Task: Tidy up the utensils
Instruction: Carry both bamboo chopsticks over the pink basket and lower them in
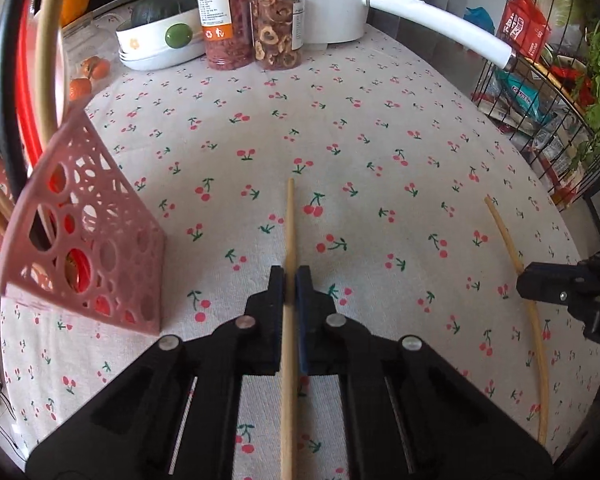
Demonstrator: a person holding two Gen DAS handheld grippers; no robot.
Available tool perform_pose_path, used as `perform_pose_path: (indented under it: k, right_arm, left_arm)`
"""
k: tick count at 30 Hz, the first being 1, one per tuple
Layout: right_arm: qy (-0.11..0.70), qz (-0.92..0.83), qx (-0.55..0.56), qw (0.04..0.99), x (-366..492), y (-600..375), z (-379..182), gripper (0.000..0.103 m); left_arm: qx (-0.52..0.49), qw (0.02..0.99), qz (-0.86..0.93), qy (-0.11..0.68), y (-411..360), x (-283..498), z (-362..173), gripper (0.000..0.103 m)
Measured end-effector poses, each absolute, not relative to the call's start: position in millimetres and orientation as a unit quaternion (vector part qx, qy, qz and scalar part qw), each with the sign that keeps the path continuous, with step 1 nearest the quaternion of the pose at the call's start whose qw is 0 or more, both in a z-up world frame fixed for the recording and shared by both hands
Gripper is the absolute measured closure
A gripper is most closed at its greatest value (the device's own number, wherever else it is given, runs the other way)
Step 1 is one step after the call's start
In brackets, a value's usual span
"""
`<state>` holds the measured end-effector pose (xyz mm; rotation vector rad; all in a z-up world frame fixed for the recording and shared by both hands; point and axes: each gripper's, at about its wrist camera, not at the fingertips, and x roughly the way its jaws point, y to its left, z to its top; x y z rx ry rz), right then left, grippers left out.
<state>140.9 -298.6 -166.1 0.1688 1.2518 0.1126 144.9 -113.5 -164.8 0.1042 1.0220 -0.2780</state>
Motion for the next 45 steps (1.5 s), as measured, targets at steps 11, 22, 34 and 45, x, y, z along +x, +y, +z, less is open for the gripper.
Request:
perform_pose_path:
  k: [11,22,34,45]
  right_arm:
    - [0.514,0.045,0.098,0.851,116,-295,-122,0.096]
    - [0.414,0.114,0.061,0.901,63,-246,-45,0.096]
    - [0.324,0.170,0.047,0.929,56,-209,16,0.097]
    - [0.309,0.190,0.071,0.929,78,-184,27,0.097]
  left_arm:
    - [0.032,0.881,-0.207,0.425,-75,71,-89,0.096]
    - [-0.014,0.918,-0.210,0.335,-21,36,-23,0.096]
    - [-0.062,0.967,-0.172,0.179,26,44,51,0.096]
    - [0.002,0.986,-0.118,0.122,19,85,18,0.096]
